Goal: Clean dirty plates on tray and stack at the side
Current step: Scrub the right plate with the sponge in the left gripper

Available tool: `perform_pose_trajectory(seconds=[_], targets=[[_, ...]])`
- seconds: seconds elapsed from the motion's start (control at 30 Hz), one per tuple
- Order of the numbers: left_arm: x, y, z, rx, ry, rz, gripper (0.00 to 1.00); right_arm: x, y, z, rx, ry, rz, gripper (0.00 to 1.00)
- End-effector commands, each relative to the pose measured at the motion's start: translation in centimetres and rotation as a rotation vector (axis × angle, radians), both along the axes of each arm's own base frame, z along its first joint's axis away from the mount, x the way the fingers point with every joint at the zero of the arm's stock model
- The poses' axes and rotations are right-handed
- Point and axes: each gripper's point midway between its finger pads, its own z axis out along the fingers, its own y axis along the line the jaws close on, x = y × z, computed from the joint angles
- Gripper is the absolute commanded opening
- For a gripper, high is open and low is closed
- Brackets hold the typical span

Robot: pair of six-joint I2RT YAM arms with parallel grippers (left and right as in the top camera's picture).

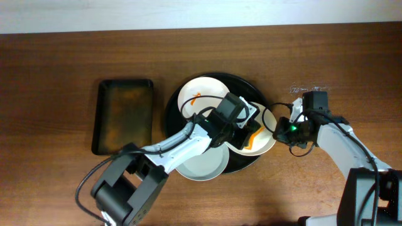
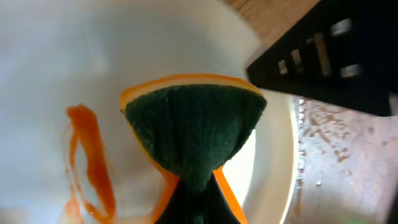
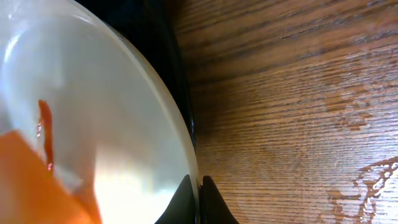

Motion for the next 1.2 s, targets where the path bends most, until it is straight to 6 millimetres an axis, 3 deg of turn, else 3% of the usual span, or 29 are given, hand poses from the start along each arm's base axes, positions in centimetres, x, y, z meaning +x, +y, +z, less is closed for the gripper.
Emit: perform_pose_trajectory(seconds=[0.0,0.1,0.23,0.4,0.53,0.67,0.77,0.83,0.97,1.0,1.07,1.13,1.17], targets=[[1.9,1.6,-2.9,0.123,-0.051,0.098,0.00,0.3,0.1,0.2,0.010,-0.002,-0.002,0.04],[4.5,3.4,-3.2,0.216,-0.165,0.203,0.01,0.2,0.2,0.2,0.011,0.001,-0.002,0.04],[5.7,2.6,-3.9,0.178,-0.195,0.214,0.01,-0.2,0.1,0.0,0.009,0.021,-0.002,0.04],[7.6,0.8,-1.6,0.069,-0.285,0.233,0.01,-1.9,0.2,-0.3,0.012,0.094,-0.003,0.04],[8.9,0.8,-0.6,0.057,-0.348,0.276,0.01,-2.7,-0.1,-0.6,-0.009,0.130,-0.008,0.04],[9.6,1.8,-0.9,0.105,-0.376,0.317,0.01,-3.9,0.0,-0.7,-0.004,0.179,-0.008,0.04],[8.6,3.3,-2.6,0.186,-0.317,0.308,0.00,-3.9,0.0,-0.7,-0.004,0.179,-0.008,0.04],[8.5,3.7,-2.6,0.194,-0.307,0.309,0.01,-3.9,0.0,-0.7,-0.004,0.179,-0.008,0.04],[7.9,1.2,3.3,0.031,-0.323,0.248,0.00,-3.8,0.0,-0.7,-0.005,0.179,-0.008,0.04],[7.3,0.6,4.0,-0.004,-0.299,0.235,0.00,-3.8,0.0,-0.7,-0.005,0.179,-0.008,0.04],[6.1,0.2,3.5,-0.036,-0.199,0.260,0.01,-3.8,0.0,-0.7,-0.005,0.179,-0.008,0.04],[3.6,-1.4,3.4,-0.098,-0.094,0.161,0.00,-3.8,0.0,-0.7,-0.005,0.178,-0.008,0.04],[2.9,-1.2,2.7,-0.071,-0.067,0.152,0.00,-3.8,0.0,-0.7,-0.005,0.178,-0.008,0.04]])
